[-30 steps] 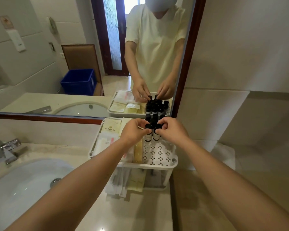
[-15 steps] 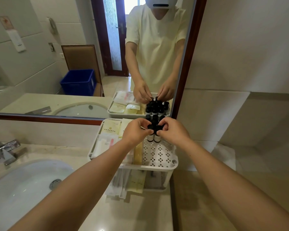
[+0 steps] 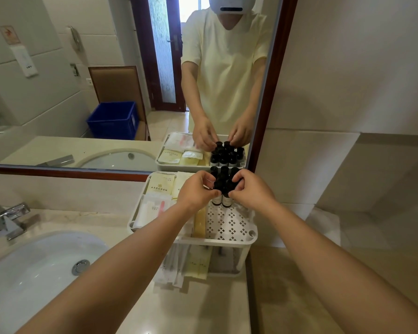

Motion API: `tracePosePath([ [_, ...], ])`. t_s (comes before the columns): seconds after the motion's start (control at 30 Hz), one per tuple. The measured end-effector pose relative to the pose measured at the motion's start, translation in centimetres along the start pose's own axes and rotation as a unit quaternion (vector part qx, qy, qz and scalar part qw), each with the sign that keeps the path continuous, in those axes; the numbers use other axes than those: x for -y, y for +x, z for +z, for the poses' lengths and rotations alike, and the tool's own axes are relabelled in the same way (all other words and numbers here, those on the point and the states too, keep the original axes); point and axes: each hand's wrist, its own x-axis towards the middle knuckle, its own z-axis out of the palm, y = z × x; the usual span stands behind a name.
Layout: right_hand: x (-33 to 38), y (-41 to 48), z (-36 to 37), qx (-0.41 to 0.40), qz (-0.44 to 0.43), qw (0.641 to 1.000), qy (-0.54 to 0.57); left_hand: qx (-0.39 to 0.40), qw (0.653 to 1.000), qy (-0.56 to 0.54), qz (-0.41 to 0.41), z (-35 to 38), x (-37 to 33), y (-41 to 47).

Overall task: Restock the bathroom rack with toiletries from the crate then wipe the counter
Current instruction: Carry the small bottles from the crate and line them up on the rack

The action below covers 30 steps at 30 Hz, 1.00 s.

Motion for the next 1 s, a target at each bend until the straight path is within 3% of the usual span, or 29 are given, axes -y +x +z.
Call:
tracePosePath([
  [0.3,0.1,-0.1,-0.1,-0.012,0.007,1.000,0.015,-0.003,1.000,0.000,0.000,-0.2,0.0,-0.2],
  [0.7,1.8,-2.7,0.9,-0.112,-0.003,0.987,0.112,-0.031,0.997,-0.062,-0.026,-2.9,0.9,-3.5],
  [1.0,7.1,-8.2,5.6,-0.006,-0.026,0.988,0.154,-0.065,0.992,-0.098,-0.042,-8.0,2.9,-10.3],
])
